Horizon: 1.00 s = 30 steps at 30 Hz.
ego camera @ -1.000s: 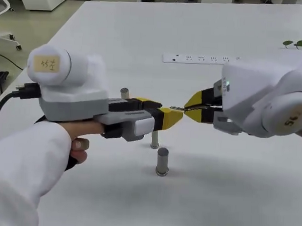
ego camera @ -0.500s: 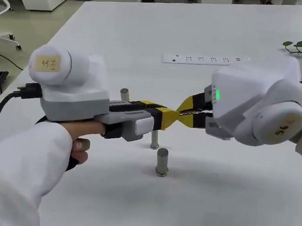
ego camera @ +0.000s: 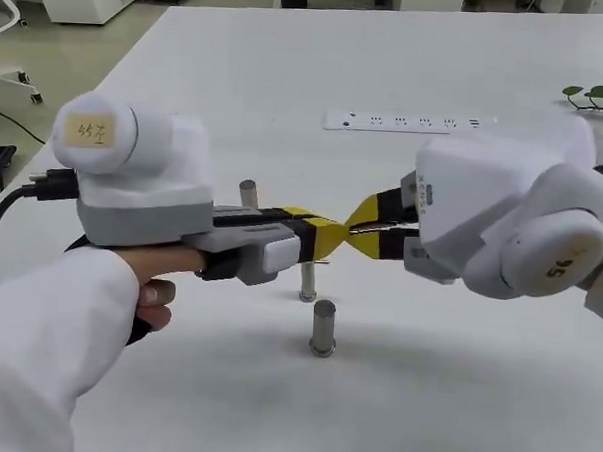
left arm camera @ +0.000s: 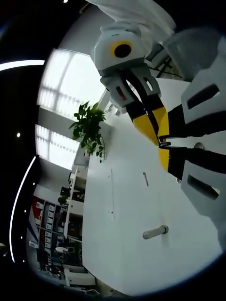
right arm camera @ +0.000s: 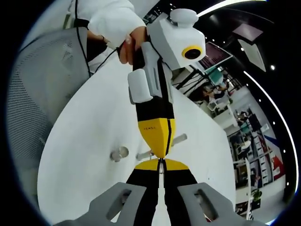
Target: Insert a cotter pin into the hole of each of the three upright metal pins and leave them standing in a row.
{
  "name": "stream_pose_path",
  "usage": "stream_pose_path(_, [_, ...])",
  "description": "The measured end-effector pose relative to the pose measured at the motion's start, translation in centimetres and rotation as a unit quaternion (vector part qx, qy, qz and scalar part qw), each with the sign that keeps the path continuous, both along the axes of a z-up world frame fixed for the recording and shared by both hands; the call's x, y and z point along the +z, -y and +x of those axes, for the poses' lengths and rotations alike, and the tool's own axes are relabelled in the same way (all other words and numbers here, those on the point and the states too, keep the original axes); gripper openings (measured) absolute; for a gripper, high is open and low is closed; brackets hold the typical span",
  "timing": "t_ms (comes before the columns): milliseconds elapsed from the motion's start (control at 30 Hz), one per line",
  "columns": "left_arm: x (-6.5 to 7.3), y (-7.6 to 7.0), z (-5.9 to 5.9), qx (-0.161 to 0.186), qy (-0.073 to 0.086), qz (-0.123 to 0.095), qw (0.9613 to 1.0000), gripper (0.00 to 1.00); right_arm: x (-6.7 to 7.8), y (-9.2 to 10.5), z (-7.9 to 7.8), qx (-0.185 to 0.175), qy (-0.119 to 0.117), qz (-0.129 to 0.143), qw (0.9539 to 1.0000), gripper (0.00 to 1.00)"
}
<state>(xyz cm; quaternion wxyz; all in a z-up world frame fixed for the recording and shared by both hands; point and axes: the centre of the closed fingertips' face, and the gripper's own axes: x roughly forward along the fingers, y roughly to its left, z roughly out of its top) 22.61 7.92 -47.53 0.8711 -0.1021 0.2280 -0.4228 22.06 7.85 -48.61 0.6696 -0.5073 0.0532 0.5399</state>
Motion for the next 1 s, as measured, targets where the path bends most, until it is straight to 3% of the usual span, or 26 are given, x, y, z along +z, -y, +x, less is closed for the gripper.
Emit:
stream_pose_path(433, [-0.26,-0.20,-0.11,-0.003,-0.001,0.010,0.9999,0.00,0.29,-0.22,-0.15,0.003,0.002,0.003,1.0000,0.00])
stream_pose_path(533, [-0.14,-0.22,-0.06,-0.003,0.008,0.014,0.9999,0.00,0.32,-0.24,-0.17,0.004,0.001,0.003,1.0000,0.00])
stream_pose_path(1000, [-0.01,-0.38,-0.34,-0.015,0.002,0.016,0.9998,0.00,0.47,-0.46,-0.52,0.006,-0.003,0.010,0.9999,0.00])
